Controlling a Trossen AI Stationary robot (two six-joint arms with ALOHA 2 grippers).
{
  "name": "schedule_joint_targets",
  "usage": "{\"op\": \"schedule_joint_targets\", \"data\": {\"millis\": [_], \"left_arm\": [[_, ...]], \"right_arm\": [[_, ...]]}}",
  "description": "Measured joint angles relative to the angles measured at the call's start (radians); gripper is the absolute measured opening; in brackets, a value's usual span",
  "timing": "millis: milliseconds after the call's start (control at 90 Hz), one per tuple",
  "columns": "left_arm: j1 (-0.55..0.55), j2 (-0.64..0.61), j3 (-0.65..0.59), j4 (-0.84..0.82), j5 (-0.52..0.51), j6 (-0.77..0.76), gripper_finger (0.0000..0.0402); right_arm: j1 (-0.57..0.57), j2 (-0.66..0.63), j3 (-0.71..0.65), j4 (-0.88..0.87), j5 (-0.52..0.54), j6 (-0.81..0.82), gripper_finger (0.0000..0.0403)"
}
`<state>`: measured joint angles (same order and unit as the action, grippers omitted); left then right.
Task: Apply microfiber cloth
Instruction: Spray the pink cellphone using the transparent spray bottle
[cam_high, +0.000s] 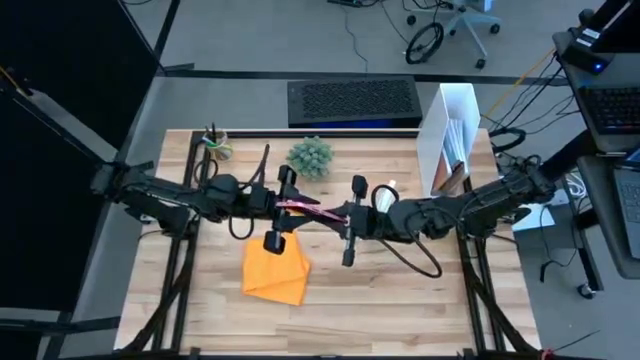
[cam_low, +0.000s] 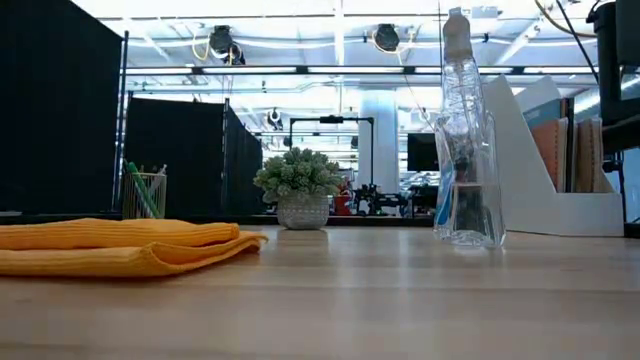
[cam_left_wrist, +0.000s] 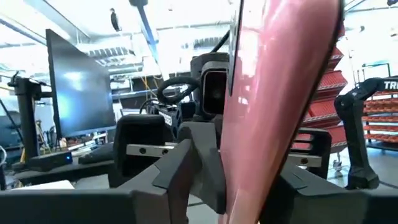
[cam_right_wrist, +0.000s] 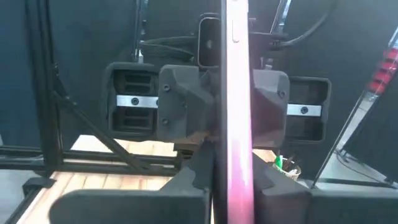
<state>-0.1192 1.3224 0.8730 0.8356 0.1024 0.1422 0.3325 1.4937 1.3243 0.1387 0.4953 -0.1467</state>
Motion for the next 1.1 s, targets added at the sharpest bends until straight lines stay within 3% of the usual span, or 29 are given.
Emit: {"op": "schedule_joint_targets", "data": {"millis": [189,344,533,722,922,1011,1100], "left_arm": [[0.003,-0.001,0.005,-0.014,0.020,0.006,0.0063],[0.014,-0.001,0.005,-0.021,0.025,0.011,0.0015],[0.019,-0.001,0.005,-0.076,0.014,0.030,0.0013],[0.053,-0.007,0.005,-0.175,-0.063,0.055,0.0011],[0.127,-0.008,0.005,-0.339,-0.092,0.048,0.0011],[0.156,0.013,0.005,-0.380,-0.092,0.047,0.0011],[0.175,0.050,0.005,-0.418,-0.079,0.047,0.0011]], "right_arm": [[0.000,0.001,0.000,0.008,0.000,-0.003,0.0010],[-0.007,0.001,0.000,0.008,0.008,-0.006,0.0036],[-0.006,-0.003,0.000,-0.019,0.031,-0.037,0.0077],[0.038,-0.083,0.035,-0.232,0.150,-0.005,0.0152],[0.116,-0.216,0.061,-0.655,0.269,0.296,0.0242],[0.150,-0.251,0.061,-0.911,0.332,0.535,0.0275],[0.172,-0.251,0.044,-1.171,0.326,0.821,0.0298]]}}
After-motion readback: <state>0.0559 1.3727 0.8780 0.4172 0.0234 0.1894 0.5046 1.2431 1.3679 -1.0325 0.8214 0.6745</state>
